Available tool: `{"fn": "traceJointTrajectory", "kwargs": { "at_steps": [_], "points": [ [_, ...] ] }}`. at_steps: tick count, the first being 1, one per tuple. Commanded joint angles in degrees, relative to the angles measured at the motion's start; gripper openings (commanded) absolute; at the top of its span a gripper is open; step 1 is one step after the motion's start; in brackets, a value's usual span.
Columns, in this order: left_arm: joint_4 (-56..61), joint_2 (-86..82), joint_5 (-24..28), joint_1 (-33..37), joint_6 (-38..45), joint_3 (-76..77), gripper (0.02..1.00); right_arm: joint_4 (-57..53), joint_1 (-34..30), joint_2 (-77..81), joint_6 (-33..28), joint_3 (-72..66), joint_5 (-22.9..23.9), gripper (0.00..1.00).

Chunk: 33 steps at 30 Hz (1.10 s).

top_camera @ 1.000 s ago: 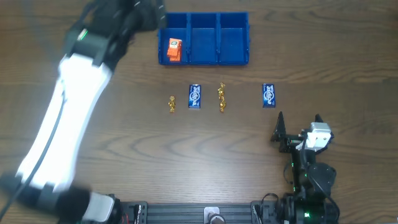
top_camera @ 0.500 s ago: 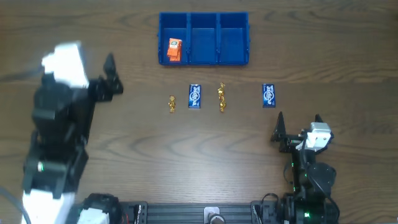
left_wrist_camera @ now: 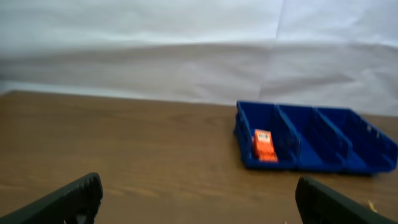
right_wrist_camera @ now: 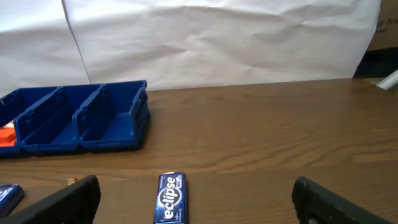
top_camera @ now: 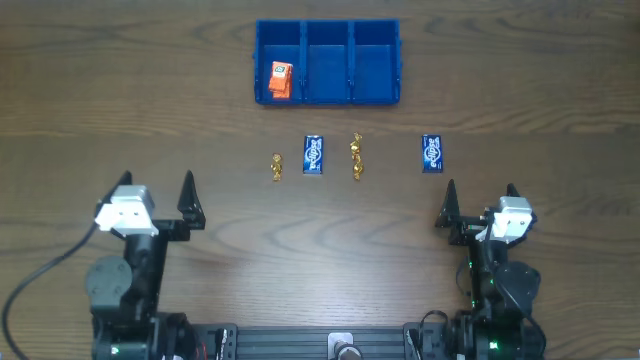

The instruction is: Sort Candies Into Trays

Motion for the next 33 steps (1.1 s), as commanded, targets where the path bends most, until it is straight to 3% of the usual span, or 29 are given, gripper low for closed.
{"fn": "traceJointTrajectory", "kwargs": {
  "at_steps": [1,8,33],
  "points": [
    [1.7,-7.2,4.4,0.6,0.1,-7.5,0.998,-0.5,-0.2,-0.5,-0.7,0.0,-0.5,0.998],
    [3.7,-9.1,6.9,0.5,-0.2,-11.7,0.998,-0.5,-0.2,-0.5,-0.7,0.0,-0.5,0.998],
    [-1.3,-9.0,6.9,0.5,-0.2,-11.7,0.998,-0.5,-0.2,-0.5,-0.7,0.0,-0.5,0.998]
  ]
}}
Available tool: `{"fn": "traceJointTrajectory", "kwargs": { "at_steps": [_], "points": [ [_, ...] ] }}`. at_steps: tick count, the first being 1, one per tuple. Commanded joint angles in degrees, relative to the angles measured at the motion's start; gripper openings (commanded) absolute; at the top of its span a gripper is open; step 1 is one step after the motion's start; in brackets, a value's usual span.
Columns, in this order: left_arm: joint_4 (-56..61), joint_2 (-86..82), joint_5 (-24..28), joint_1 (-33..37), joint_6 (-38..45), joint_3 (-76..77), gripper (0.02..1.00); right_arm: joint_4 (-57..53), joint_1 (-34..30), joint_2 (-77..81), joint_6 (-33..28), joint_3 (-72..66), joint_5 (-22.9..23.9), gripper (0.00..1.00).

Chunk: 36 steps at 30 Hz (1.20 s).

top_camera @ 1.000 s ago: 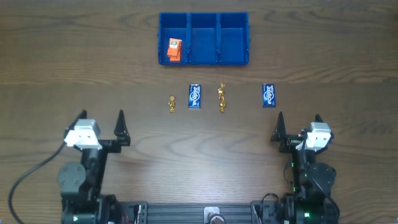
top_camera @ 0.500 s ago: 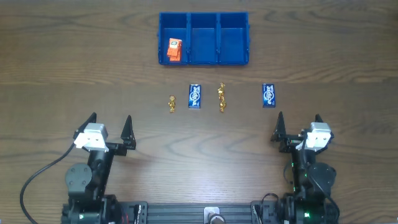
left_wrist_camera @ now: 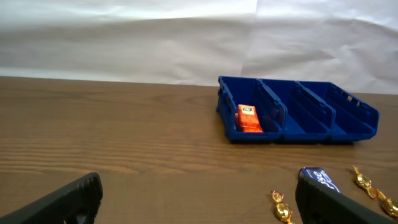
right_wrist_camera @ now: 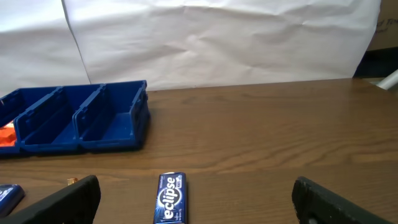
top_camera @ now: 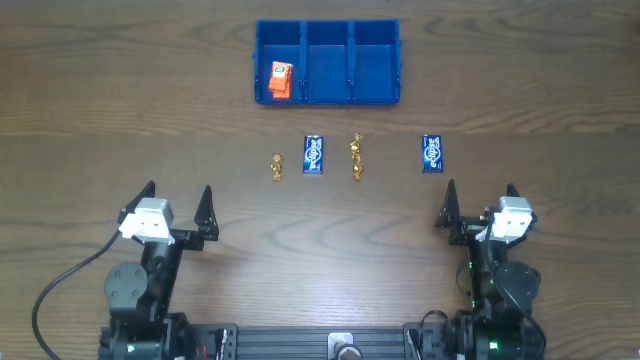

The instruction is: Sort Candies Into Trays

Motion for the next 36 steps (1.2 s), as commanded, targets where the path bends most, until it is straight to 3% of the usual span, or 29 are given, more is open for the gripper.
{"fn": "traceJointTrajectory", "kwargs": {
  "at_steps": [1,19,27,36],
  "points": [
    [-3.0,-0.4,1.7,0.2,-0.2,-0.7,0.996,-0.5,-0.2,-0.4,-0.7,0.0,-0.5,0.998],
    [-3.0,-0.4,1.7,0.2,-0.2,-0.7,0.998,-0.7,-0.2,-0.4,-0.7,0.0,1.2,0.998],
    [-3.0,-0.4,1.7,0.2,-0.2,-0.7,0.998,0.2,-0.2,-0.4,2.7,0.0,1.0,0.998],
    [-3.0,-0.4,1.7,0.2,-0.2,-0.7,0.998,-2.9,-0.2,4.3,3.0,3.2,-4.0,0.998]
  ]
}}
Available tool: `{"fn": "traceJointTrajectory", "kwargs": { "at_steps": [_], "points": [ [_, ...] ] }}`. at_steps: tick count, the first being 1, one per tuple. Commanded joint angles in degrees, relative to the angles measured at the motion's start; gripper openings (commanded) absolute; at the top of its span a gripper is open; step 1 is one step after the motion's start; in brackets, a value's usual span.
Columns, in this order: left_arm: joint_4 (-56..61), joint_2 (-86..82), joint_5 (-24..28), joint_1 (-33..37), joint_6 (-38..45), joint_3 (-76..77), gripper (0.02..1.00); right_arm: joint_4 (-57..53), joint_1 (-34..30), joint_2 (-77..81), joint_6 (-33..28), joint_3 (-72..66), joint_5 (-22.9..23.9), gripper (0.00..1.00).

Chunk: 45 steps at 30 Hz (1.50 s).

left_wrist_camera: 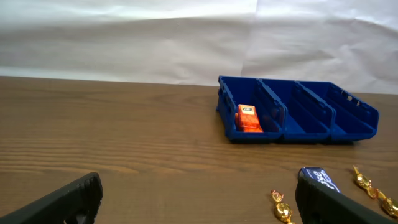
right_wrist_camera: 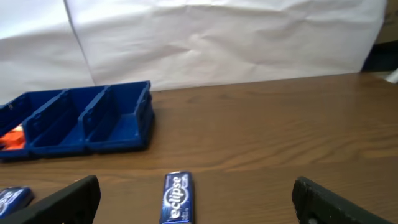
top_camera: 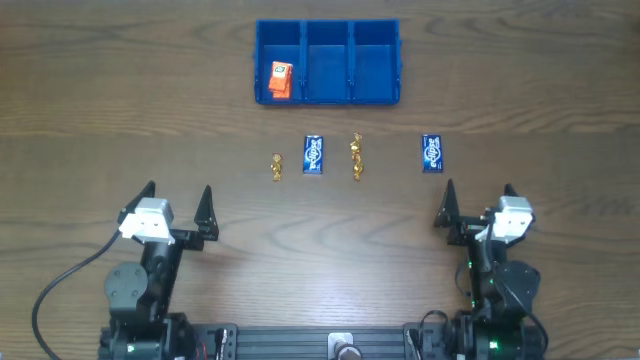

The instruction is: Sort Candies Into Trays

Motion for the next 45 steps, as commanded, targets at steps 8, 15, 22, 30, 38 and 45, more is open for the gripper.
{"fn": "traceJointTrajectory", "kwargs": {
  "at_steps": [8,15,22,30,38,45],
  "points": [
    [-2.9,-0.4,1.6,0.2,-0.2,-0.7,0.996,-5.2,-0.2,24.3,2.6,20.0,-3.6,0.998],
    [-2.9,-0.4,1.6,0.2,-0.2,-0.7,0.998,-21.9,-0.2,48.8,-1.3,43.9,-3.1,0.998],
    [-2.9,-0.4,1.6,0.2,-0.2,-0.7,0.998,-37.6,3.0,72.7,-2.8,62.5,-1.6,0.998],
    [-2.9,-0.4,1.6,0.2,-0.2,-0.7,0.998,-38.3,10.0,87.8,-1.6,64.3,0.5,0.998],
    [-2.9,-0.4,1.6,0.2,-0.2,-0.7,0.998,-35.1,10.2,97.1,-0.4,64.3,2.5,0.998],
    [-2.9,-0.4,1.6,0.2,-0.2,-0.7,0.998,-33.3,10.2,100.7,-0.4,64.3,4.8,0.998]
  ]
}}
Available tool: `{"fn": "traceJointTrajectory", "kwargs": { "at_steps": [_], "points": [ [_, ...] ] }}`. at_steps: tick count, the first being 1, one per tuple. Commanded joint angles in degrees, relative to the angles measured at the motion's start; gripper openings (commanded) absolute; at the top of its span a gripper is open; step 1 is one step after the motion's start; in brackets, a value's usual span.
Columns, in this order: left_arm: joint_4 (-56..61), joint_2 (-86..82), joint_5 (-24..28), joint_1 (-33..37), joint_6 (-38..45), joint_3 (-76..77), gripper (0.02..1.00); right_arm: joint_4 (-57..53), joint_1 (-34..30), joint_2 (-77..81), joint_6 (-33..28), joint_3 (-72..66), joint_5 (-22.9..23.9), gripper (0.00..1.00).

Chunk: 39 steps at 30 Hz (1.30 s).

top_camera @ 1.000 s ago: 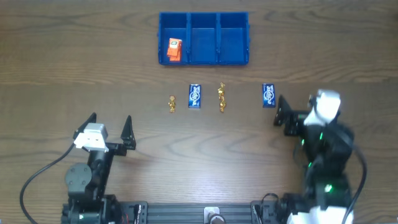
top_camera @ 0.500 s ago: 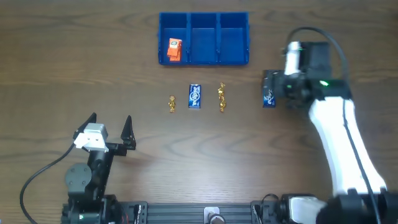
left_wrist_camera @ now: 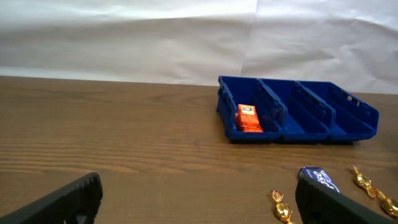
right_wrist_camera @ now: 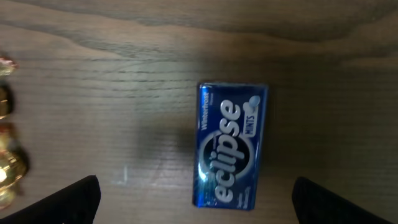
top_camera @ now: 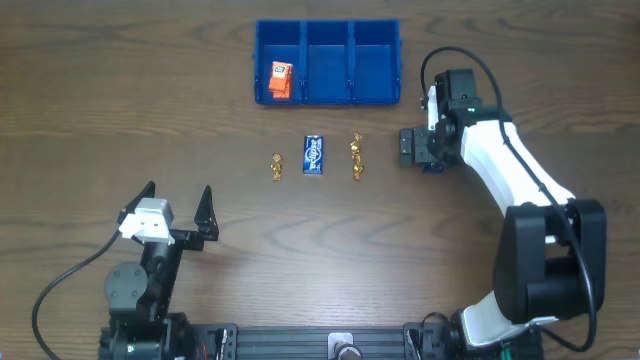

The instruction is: Sort Candies Into Trays

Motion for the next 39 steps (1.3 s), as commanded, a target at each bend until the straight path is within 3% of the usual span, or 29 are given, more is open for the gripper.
{"fn": "traceJointTrajectory", "kwargs": {
  "at_steps": [1,21,26,31,39],
  "points": [
    [-2.8,-0.3,1.6,0.2,-0.2,-0.8,0.998,1.0,0.1,2.3,0.7,1.1,2.5,0.998],
    [-2.8,-0.3,1.6,0.2,-0.2,-0.8,0.998,4.2,-1.0,6.6,0.7,1.0,2.5,0.996],
    [-2.8,-0.3,1.6,0.2,-0.2,-0.8,0.998,4.5,-1.4,7.0,0.7,1.0,2.5,0.923],
    [-2.8,-0.3,1.6,0.2,-0.2,-0.8,0.998,4.7,-1.4,7.2,0.7,1.0,2.5,0.726],
    [-2.8,-0.3,1.6,0.2,-0.2,-0.8,0.998,5.4,-1.4,8.3,1.4,1.0,2.5,0.544]
  ]
}}
